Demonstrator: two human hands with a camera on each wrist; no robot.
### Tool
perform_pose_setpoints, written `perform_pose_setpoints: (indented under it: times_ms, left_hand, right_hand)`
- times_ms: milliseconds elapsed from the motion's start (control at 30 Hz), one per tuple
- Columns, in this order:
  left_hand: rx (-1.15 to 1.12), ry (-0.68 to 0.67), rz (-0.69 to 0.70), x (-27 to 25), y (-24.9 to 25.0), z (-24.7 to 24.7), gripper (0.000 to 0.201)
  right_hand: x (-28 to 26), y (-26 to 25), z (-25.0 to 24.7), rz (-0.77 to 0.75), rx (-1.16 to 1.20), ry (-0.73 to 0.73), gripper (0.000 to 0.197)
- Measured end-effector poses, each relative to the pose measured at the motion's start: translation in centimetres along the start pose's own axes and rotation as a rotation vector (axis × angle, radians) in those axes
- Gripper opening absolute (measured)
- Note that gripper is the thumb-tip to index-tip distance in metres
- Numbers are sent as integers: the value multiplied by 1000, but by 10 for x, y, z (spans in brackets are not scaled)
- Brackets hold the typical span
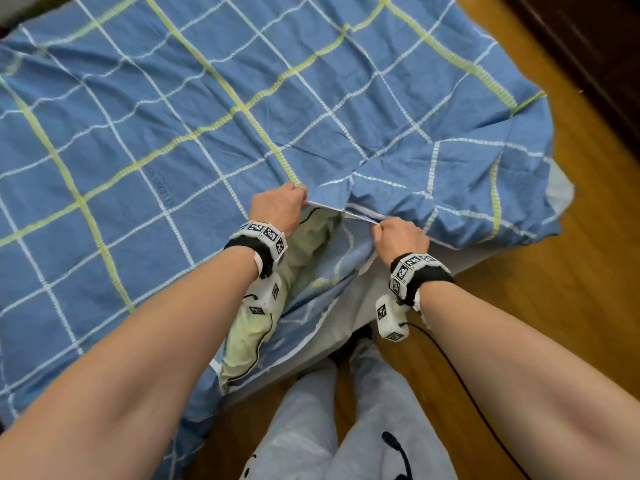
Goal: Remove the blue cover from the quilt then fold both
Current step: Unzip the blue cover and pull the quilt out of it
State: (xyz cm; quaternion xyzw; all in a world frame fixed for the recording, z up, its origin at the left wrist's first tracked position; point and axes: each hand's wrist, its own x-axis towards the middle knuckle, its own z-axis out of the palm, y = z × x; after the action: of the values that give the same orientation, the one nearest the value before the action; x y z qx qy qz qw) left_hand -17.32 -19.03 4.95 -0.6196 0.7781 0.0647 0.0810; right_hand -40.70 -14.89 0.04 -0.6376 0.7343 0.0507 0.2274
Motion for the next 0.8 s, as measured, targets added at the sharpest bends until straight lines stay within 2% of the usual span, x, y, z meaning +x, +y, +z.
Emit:
perform_pose_setpoints:
  times_ms: [100, 200, 300, 367, 500, 567, 600, 733, 800]
  left_hand:
    - [-16, 18, 32, 5, 6, -3, 19]
    - [-56, 9, -16, 8, 15, -6, 16]
    - [-114, -24, -72, 7, 21, -5, 14]
    - [-184, -78, -62, 6, 25, 0, 16]
    - [-137, -100, 167, 5, 32, 24, 59]
    - [-133, -47, 204, 9, 38, 32, 69]
    - [-135, -23, 211, 12, 41, 34, 64]
    - [-116, 17, 286, 20, 46, 34, 17]
    - [-229, 13, 237, 18, 44, 30, 13]
  right_hand:
    - [-9, 25, -6, 51, 7, -7, 36]
    - [-16, 23, -10, 53, 58, 10, 36]
    - [-21, 13, -9, -10, 144, 45, 35]
    - [-26, 6, -4, -87, 235, 66, 29]
    - [-36, -5, 2, -150, 370, 114, 31]
    - [-41, -8, 4, -166, 407, 150, 29]
    - [-43, -9, 6, -180, 425, 174, 27]
    - [-47, -13, 15, -201, 400, 246, 20]
    - [-45, -18, 21, -170, 362, 220, 19]
